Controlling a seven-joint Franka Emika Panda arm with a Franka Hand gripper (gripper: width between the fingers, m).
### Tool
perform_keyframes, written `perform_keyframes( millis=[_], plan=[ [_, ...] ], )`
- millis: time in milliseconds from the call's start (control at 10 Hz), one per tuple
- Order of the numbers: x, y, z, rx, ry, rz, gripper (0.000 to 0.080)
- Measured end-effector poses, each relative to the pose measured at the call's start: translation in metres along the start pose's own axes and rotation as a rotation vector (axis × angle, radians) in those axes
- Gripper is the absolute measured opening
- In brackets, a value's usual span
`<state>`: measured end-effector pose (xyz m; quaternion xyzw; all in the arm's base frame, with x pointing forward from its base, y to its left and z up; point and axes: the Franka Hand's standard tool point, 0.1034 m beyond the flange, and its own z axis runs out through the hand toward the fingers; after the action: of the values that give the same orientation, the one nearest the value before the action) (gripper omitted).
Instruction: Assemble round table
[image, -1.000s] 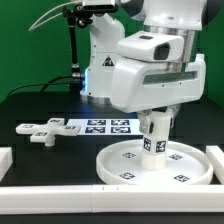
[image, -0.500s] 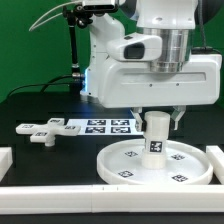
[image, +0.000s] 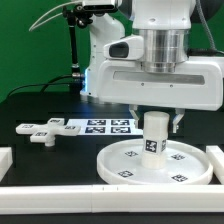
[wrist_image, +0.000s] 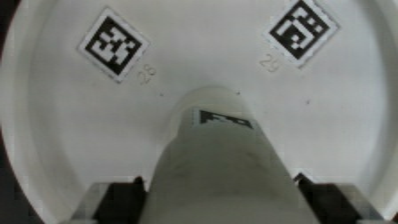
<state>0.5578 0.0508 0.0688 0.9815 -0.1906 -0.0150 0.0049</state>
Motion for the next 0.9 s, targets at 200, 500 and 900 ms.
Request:
perform_keyframes(
  millis=[200, 500, 900],
  plan=[
    [-0.0002, -0.0003, 0.0001, 0.002, -0.001, 0.087, 0.0409],
    [-0.0009, 0.0014, 0.0004, 0.08, -0.043, 0.49, 0.0409],
    [-0.0007, 0.0012, 0.0005, 0.144, -0.096, 0.88, 0.0409]
  ],
)
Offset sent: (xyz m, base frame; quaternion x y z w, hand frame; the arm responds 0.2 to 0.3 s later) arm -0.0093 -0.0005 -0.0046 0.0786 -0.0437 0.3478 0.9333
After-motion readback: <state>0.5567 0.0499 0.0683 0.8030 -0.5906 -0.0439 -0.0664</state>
